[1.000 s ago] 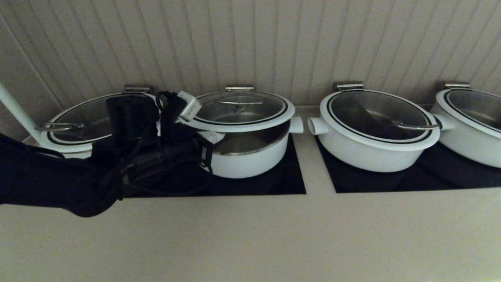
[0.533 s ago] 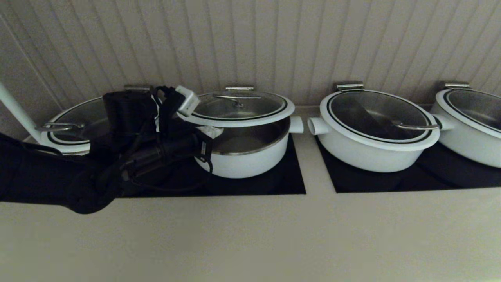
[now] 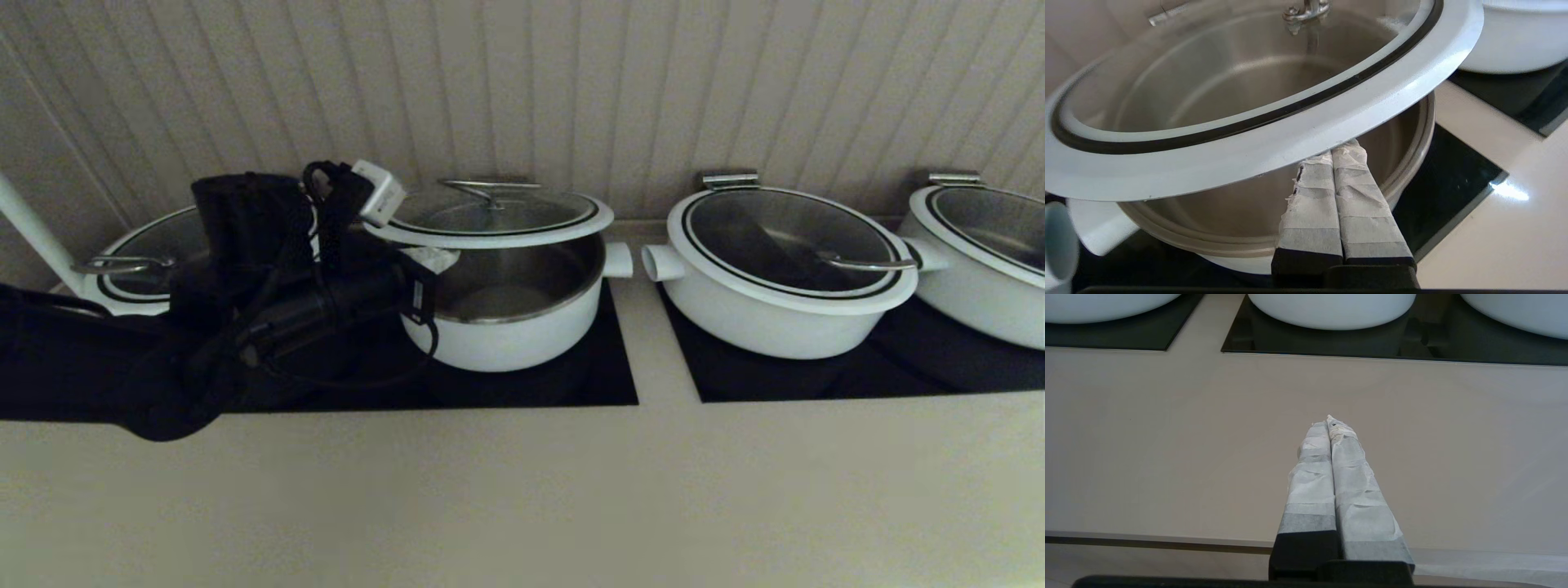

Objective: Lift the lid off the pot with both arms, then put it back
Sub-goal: Open the pot lid completely

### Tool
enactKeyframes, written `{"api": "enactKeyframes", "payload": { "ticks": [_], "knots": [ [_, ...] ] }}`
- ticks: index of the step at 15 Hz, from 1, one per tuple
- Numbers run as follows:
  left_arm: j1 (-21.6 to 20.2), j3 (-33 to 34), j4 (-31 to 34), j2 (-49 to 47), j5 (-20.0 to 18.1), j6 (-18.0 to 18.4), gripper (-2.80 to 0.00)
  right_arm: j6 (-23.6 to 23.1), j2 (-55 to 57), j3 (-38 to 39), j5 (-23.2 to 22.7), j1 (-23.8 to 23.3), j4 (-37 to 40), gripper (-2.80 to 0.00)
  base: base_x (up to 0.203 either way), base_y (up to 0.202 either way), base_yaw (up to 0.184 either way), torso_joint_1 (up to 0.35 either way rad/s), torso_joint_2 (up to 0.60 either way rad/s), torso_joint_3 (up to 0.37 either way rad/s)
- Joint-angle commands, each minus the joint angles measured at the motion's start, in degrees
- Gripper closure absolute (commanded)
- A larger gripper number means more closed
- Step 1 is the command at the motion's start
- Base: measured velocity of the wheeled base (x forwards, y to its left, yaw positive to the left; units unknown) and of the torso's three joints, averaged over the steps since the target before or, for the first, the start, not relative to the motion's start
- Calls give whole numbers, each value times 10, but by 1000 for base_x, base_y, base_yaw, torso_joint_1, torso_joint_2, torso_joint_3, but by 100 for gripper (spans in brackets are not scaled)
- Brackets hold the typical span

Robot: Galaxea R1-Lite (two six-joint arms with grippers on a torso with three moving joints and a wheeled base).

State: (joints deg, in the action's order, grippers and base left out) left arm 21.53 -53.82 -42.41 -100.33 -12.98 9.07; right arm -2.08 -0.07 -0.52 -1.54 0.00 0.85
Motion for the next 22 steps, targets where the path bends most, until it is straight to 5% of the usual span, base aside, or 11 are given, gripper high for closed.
{"api": "enactKeyframes", "payload": {
  "ticks": [1,12,22],
  "knots": [
    [0,-5,-3,10,2,1,0,0,2,0,0,0,0,0,0,0,0,0,0,0],
    [0,-48,-7,1,15,12,0,0,2,0,0,0,0,0,0,0,0,0,0,0],
    [-2,-79,-122,-45,28,36,0,0,2,0,0,0,-1,0,0,0,0,0,0,0]
  ]
}}
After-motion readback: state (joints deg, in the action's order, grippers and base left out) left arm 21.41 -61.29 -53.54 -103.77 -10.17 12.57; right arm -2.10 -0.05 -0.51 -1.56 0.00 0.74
